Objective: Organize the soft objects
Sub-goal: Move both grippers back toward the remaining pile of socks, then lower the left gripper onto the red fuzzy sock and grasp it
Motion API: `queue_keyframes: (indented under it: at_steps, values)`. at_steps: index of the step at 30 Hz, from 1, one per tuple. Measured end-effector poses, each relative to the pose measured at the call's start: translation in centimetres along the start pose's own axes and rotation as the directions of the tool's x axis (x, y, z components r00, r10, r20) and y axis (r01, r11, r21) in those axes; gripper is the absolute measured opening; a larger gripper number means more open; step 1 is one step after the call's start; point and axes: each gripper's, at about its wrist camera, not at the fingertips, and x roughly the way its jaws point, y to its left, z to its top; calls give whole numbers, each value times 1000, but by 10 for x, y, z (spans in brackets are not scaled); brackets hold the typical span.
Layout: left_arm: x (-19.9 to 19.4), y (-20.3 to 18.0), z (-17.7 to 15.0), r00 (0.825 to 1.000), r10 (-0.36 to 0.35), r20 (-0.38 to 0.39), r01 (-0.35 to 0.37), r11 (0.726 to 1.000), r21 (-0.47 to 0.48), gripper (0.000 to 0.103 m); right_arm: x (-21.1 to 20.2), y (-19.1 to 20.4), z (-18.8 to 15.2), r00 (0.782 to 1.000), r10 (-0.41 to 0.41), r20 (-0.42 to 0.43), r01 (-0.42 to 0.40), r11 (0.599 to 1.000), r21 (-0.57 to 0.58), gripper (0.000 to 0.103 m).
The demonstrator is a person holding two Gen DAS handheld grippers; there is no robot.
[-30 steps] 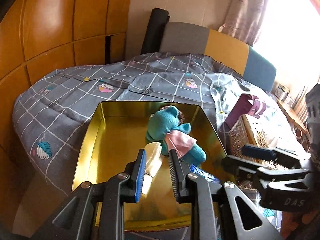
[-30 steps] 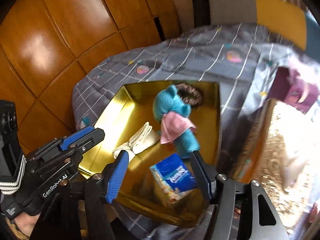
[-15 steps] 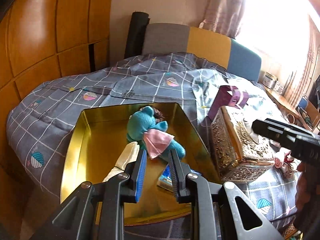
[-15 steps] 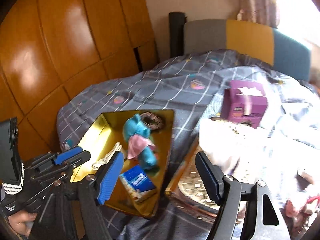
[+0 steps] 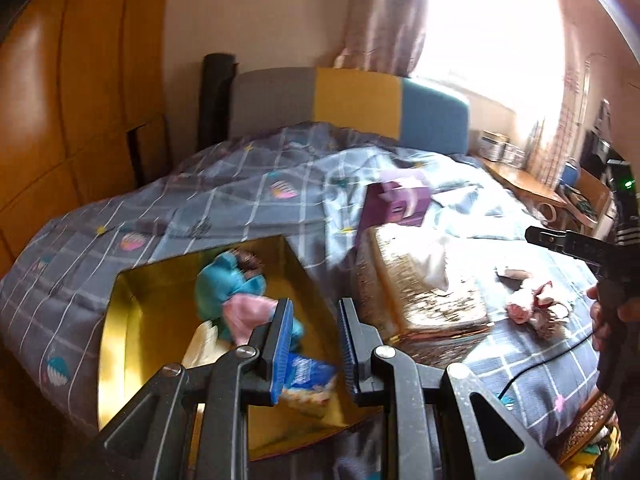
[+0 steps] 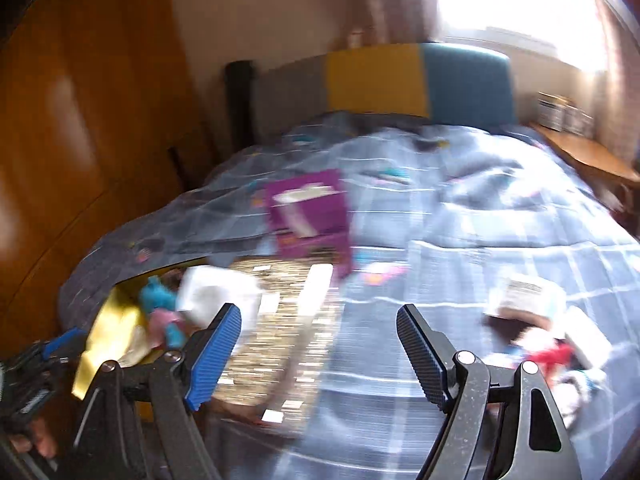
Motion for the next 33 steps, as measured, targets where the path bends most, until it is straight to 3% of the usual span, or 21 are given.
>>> queue_keyframes:
  at_steps: [4, 10, 14, 18, 19, 21, 23, 25, 33]
  values:
    - [0, -24, 10, 999, -52, 12, 51, 997, 55, 22, -16, -66, 3, 993, -119, 11, 116, 983, 145, 83]
    - [2, -73, 24, 990, -142, 10, 138, 975, 172, 22, -43, -169, -1, 964, -267, 14, 238, 880, 411, 87]
    - [5, -115, 30, 978, -209, -19, 207, 945, 254, 22, -49, -219, -11, 928, -372, -5, 322, 799, 507, 87]
    - [16, -163, 35, 953, -294, -73, 301, 892, 336, 22, -44, -247, -31, 905, -424, -18, 360, 745, 561, 87]
    - [22, -173, 36, 947, -308, -93, 321, 881, 347, 22, -43, -253, -35, 908, -417, -47, 364, 727, 582, 87]
    - [37, -196, 34, 934, -328, -140, 357, 859, 367, 23, -46, -264, -39, 929, -371, -17, 294, 706, 644, 87]
    - [53, -221, 32, 923, -336, -190, 384, 837, 390, 26, -48, -264, -40, 931, -365, -8, 281, 702, 655, 87]
    - [71, -246, 27, 905, -340, -254, 420, 806, 417, 26, -48, -268, -44, 948, -318, 4, 230, 693, 683, 87]
    - [129, -328, 11, 830, -368, -419, 544, 697, 467, 30, -34, -285, -62, 969, -236, -68, 202, 607, 769, 87]
